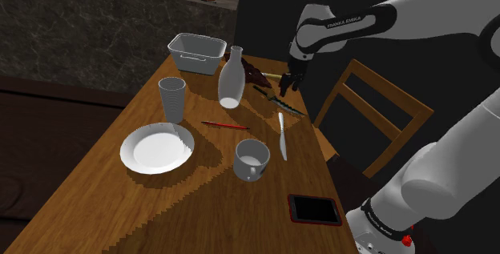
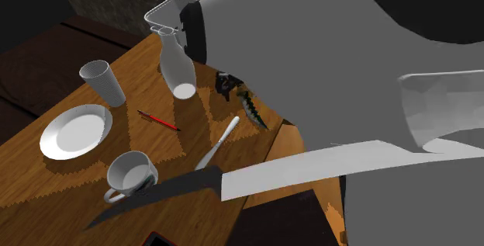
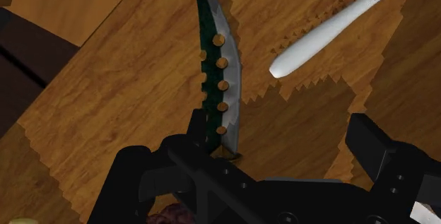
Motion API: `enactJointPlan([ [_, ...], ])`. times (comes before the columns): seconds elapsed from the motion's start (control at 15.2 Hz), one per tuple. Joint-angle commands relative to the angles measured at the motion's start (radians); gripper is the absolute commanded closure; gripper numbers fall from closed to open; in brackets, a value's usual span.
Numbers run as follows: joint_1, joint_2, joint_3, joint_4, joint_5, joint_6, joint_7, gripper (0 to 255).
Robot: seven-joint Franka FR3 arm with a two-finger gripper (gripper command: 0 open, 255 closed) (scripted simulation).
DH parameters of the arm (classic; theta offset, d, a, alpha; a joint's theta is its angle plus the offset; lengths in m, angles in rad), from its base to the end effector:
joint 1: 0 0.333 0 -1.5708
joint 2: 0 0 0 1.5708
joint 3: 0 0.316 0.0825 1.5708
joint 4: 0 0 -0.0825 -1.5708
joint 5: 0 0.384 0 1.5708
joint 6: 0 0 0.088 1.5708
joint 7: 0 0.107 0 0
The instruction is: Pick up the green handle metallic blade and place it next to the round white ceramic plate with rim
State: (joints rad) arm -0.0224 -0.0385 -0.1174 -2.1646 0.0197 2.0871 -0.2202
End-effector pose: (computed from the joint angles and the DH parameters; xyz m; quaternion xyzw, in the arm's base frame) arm 0.5188 -0.0723 0.4091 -0.9991 -0.0352 0.0174 0.0141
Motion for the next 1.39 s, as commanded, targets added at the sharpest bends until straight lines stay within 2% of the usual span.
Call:
enactJointPlan([
  [0.0,-0.005,0.082,-0.006,0.054,-0.001,0.028,-0.010,0],
  [0.33,-0.018,0.246,-0.014,0.174,-0.002,0.070,-0.027,0],
  [0.79,-0.021,0.296,-0.012,0.133,0.006,0.162,-0.033,0],
  [1.32,-0.021,0.296,-0.012,0.133,0.006,0.162,-0.033,0],
])
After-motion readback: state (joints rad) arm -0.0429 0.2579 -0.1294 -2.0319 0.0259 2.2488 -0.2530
